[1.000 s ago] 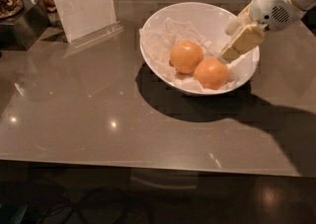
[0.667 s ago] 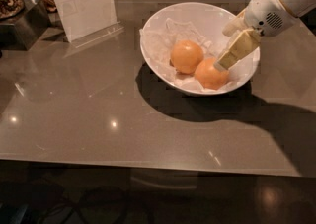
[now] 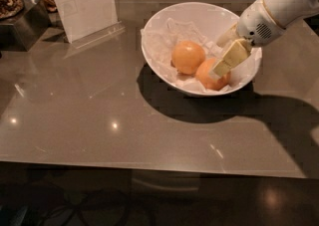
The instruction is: Pick orange from white bowl
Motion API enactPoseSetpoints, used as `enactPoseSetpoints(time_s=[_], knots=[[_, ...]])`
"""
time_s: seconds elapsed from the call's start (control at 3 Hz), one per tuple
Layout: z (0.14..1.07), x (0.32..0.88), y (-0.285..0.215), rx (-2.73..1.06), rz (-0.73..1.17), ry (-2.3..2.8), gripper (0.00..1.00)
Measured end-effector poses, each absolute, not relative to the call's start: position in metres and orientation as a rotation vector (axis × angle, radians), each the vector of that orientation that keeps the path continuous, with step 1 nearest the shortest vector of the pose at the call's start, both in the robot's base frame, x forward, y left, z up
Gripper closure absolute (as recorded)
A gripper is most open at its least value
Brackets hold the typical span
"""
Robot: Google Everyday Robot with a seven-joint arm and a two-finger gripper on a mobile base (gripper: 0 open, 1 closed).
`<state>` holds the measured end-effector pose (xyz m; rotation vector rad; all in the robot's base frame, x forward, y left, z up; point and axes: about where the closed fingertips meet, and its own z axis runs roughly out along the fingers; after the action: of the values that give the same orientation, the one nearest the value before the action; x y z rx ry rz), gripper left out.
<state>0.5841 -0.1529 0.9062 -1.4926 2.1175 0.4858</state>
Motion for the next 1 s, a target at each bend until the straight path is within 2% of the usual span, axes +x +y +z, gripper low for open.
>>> enactPoseSetpoints(time_s=[1.0], knots=[[0.868,0.598,-0.163,-1.484,0.428,2.174,0.17]])
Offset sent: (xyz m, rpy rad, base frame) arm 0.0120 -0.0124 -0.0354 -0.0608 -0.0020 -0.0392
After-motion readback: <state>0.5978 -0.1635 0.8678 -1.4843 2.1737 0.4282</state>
